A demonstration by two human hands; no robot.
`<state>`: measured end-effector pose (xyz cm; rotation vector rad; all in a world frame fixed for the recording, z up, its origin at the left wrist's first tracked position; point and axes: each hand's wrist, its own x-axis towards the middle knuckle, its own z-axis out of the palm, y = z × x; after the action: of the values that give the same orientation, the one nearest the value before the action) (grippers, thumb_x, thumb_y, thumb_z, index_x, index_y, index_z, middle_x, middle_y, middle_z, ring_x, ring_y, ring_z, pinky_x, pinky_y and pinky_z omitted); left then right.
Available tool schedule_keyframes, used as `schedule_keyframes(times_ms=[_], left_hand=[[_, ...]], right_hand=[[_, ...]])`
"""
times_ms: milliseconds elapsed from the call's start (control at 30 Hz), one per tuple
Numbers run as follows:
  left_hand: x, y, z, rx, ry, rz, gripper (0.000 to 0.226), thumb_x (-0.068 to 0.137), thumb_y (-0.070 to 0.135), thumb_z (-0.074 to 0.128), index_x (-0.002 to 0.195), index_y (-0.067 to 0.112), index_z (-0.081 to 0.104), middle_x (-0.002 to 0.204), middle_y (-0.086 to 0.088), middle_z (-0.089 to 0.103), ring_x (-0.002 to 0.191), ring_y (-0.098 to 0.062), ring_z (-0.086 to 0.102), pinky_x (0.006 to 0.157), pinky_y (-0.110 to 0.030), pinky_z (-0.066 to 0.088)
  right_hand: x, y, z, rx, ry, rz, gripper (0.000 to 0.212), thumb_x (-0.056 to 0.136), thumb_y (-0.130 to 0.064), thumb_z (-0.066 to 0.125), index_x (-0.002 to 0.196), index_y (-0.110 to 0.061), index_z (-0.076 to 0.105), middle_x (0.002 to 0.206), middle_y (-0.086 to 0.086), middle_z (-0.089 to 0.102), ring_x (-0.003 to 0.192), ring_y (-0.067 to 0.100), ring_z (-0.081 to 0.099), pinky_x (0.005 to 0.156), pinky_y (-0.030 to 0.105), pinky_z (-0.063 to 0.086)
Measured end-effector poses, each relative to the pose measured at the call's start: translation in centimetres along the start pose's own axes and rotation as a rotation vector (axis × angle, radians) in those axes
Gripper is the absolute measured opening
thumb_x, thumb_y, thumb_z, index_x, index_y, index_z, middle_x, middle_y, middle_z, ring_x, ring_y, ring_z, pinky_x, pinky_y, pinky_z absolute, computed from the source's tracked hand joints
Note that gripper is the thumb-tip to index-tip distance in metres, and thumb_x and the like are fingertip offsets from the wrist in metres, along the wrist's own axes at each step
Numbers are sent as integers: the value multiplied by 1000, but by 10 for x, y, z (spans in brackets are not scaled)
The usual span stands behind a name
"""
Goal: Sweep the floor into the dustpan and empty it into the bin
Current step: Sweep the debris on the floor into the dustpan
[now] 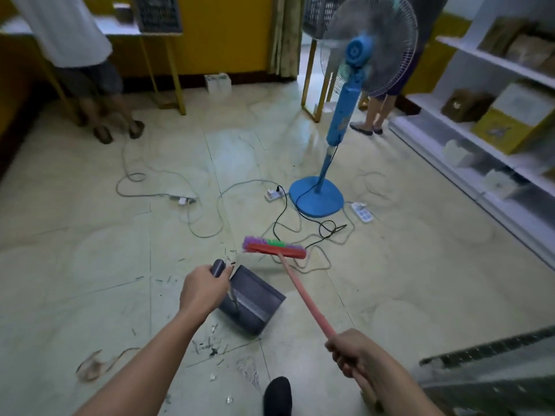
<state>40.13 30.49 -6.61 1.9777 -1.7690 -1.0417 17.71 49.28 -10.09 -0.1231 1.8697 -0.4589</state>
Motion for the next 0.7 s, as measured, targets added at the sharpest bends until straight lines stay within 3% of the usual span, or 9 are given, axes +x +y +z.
schedule_keyframes(times_ms=[333, 500, 700], left_hand=[[27, 36, 25, -25, 91, -133, 38, 89, 48, 59, 75, 13, 66, 67, -7, 64, 63, -23, 59, 52, -28, 38], [28, 51, 38, -49, 187, -260, 41, 88, 50, 60, 74, 12, 66, 65, -7, 62, 59, -20, 56, 50, -26, 36], [15, 79, 64, -85, 261, -390, 35, 92, 46, 57, 85, 13, 66, 69, -3, 61, 58, -11, 54, 45, -22, 33]], right_hand=[[70, -96, -72, -84, -46, -52, 16, 91, 3, 42, 76, -3, 44, 53, 6, 39, 25, 10, 29, 35, 13, 27], [126, -170, -76, -217, -101, -108, 14, 94, -1, 35, 83, -1, 43, 49, 6, 38, 25, 10, 29, 36, 14, 27], [181, -236, -66, -335, -179, -174, 21, 93, 2, 39, 74, -2, 44, 56, 10, 45, 20, 8, 30, 31, 10, 29]])
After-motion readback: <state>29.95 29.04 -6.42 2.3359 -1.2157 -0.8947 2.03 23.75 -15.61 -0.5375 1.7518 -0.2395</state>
